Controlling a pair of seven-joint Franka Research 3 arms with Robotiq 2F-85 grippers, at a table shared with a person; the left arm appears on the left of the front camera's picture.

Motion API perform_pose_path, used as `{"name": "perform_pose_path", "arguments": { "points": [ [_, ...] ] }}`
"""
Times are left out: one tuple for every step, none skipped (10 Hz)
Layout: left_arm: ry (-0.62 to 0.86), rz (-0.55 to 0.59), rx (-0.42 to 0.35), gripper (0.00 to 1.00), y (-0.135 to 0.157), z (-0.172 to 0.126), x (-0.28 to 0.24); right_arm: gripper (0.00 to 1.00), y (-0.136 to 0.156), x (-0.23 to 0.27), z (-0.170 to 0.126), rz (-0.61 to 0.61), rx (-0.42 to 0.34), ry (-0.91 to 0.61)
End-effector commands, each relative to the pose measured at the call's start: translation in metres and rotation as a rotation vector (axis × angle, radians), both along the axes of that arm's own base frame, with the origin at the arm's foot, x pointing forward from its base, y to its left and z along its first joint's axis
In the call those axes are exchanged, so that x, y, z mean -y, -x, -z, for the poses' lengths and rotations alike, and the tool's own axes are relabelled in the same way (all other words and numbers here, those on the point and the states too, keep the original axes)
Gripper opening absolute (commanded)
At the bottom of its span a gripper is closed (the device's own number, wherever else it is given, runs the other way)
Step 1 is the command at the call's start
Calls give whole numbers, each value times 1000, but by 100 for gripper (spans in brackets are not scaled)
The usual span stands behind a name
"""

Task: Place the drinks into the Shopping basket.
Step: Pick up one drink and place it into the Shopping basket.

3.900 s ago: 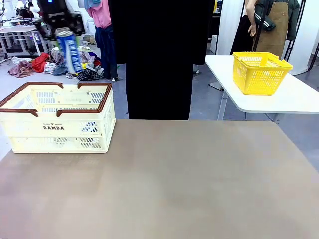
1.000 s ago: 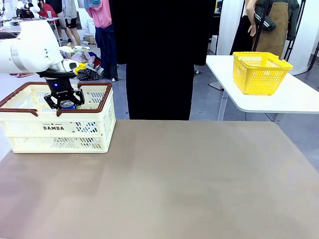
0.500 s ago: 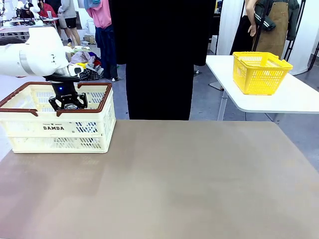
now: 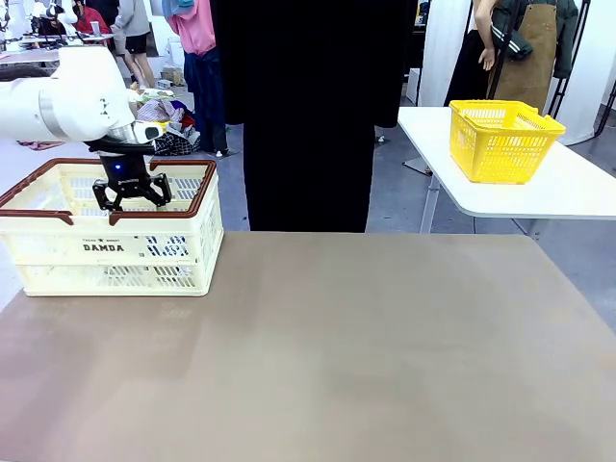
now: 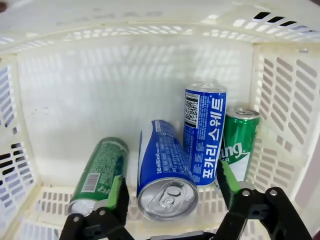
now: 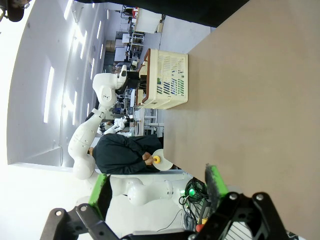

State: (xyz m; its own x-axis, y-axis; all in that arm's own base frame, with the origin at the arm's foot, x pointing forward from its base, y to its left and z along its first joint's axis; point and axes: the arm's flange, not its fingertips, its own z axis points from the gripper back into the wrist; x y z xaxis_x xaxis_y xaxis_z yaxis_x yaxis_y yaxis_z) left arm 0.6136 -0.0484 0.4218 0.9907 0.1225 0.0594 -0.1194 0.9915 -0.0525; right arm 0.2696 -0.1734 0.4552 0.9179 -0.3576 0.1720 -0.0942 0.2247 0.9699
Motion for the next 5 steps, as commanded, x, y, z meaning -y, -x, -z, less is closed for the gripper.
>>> {"name": "perform_pose_path", "arguments": {
  "points": [
    [11, 11, 15, 100, 0, -7, -7, 100, -2, 0, -3, 1, 24, -15],
    [19, 6, 23, 100, 0, -12, -10, 100, -2, 0, -3, 1, 24, -15],
    [39, 8, 36, 100, 0, -21, -14, 100, -2, 0, -3, 1, 24, -15],
    [56, -7, 51, 100, 1, -39, -18, 100, -2, 0, -3, 1, 24, -15],
    [66, -21, 62, 100, 4, -73, -24, 100, -2, 0, -3, 1, 24, -15]
  ]
}}
